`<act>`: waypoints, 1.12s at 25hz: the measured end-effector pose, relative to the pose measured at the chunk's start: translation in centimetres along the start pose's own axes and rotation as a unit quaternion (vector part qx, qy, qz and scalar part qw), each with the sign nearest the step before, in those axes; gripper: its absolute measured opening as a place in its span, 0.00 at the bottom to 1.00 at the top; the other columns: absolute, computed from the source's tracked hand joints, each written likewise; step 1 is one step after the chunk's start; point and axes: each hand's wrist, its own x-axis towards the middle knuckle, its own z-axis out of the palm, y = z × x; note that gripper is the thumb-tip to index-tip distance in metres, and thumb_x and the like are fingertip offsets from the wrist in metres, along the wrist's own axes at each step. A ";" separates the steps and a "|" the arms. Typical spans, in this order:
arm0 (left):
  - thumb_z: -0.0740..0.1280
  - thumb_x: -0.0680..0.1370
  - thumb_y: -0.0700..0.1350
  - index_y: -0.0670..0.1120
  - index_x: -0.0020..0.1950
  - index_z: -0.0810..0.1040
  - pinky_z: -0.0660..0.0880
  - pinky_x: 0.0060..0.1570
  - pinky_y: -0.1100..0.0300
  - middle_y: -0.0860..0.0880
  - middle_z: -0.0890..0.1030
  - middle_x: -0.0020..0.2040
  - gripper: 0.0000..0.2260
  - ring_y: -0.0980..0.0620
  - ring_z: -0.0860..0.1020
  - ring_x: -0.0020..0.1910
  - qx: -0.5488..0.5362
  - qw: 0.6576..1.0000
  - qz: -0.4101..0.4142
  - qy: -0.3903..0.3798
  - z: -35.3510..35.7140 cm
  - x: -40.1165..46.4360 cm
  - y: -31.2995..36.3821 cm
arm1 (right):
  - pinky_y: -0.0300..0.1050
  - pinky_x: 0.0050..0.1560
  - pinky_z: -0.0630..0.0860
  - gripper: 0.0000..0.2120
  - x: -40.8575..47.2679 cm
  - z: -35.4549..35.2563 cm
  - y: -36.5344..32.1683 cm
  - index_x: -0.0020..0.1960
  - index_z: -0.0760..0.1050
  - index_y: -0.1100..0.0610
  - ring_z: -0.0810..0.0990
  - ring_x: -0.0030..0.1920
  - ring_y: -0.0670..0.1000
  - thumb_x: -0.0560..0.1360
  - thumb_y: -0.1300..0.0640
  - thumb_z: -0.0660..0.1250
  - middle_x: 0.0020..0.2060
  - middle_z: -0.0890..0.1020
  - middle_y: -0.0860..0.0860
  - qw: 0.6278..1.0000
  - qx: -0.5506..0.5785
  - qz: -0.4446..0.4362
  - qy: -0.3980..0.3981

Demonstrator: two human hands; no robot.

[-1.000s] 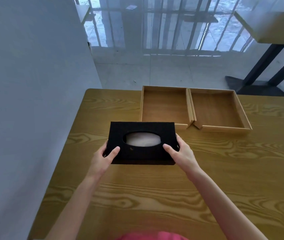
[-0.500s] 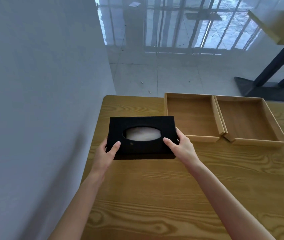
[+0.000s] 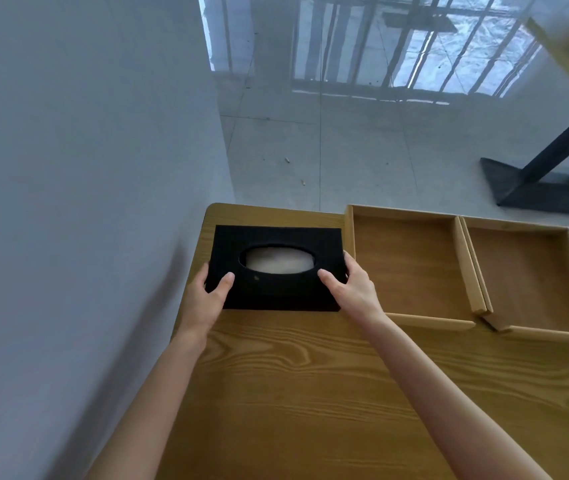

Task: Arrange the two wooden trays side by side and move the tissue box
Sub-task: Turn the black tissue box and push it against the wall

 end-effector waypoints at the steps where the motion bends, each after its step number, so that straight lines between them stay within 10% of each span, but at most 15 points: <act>1: 0.63 0.77 0.49 0.48 0.74 0.60 0.61 0.72 0.49 0.47 0.65 0.74 0.27 0.47 0.63 0.73 0.001 1.000 -0.001 0.003 0.1 0.9 0.0 | 0.51 0.69 0.67 0.28 0.7 0.2 -0.2 0.72 0.59 0.55 0.70 0.67 0.53 0.75 0.55 0.64 0.67 0.72 0.53 1.000 0.001 -0.003 0.003; 14: 0.62 0.77 0.49 0.45 0.75 0.58 0.62 0.72 0.51 0.45 0.65 0.74 0.28 0.47 0.62 0.73 0.124 0.988 0.088 0.024 0.6 4.5 -0.3 | 0.45 0.72 0.57 0.32 4.3 1.8 1.0 0.75 0.47 0.56 0.58 0.74 0.52 0.77 0.53 0.61 0.74 0.60 0.54 0.996 -0.072 -0.049 -0.006; 18: 0.59 0.73 0.62 0.45 0.76 0.50 0.47 0.73 0.48 0.45 0.51 0.77 0.37 0.43 0.49 0.76 0.395 0.893 0.216 0.022 0.9 3.2 -0.4 | 0.47 0.73 0.55 0.41 2.9 1.7 1.6 0.74 0.41 0.55 0.49 0.76 0.53 0.74 0.46 0.64 0.76 0.43 0.55 0.951 -0.258 -0.167 -0.028; 22: 0.61 0.66 0.67 0.48 0.72 0.58 0.54 0.64 0.38 0.40 0.67 0.72 0.40 0.36 0.53 0.71 0.559 0.772 0.300 0.025 1.7 2.9 -1.4 | 0.52 0.74 0.55 0.46 3.3 1.3 2.5 0.74 0.40 0.52 0.41 0.76 0.55 0.70 0.49 0.70 0.72 0.32 0.53 0.909 -0.351 -0.219 -0.045; 28: 0.75 0.64 0.54 0.53 0.68 0.64 0.60 0.62 0.38 0.41 0.73 0.68 0.36 0.33 0.68 0.67 0.579 0.754 0.309 0.039 2.0 4.2 -1.0 | 0.52 0.67 0.68 0.39 4.3 2.1 1.7 0.74 0.45 0.48 0.37 0.75 0.56 0.73 0.57 0.67 0.70 0.32 0.48 0.914 -0.335 -0.224 -0.047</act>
